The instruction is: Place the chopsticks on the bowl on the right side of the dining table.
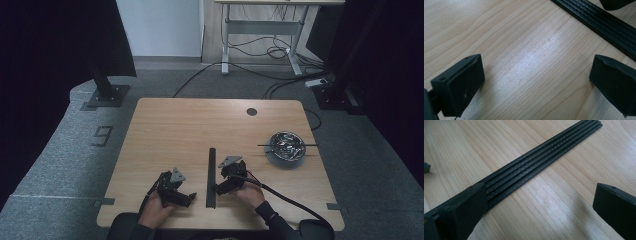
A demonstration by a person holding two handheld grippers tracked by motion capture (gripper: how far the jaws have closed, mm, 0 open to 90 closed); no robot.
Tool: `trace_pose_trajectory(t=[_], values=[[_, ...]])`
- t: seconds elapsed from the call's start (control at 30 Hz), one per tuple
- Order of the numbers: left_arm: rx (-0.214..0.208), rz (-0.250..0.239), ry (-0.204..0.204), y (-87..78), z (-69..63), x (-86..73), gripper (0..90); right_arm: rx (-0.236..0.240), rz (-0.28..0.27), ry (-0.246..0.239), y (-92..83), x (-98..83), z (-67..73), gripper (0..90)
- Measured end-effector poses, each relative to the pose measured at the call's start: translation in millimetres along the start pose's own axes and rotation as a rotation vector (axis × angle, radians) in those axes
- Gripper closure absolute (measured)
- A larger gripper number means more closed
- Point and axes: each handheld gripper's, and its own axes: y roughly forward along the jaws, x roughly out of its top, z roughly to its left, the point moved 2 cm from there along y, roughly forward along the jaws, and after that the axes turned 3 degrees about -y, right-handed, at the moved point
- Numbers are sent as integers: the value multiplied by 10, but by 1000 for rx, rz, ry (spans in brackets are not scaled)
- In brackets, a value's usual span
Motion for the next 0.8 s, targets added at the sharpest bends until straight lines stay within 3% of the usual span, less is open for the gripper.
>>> trace_pose_trajectory(t=[0.43, 0.8], values=[[1, 0, -1, 0, -1, -1, 0, -24, 27, -13, 43, -22, 9, 0], [0, 0, -1, -3, -6, -3, 0, -54, 46, 2, -19, -86, -104, 0]])
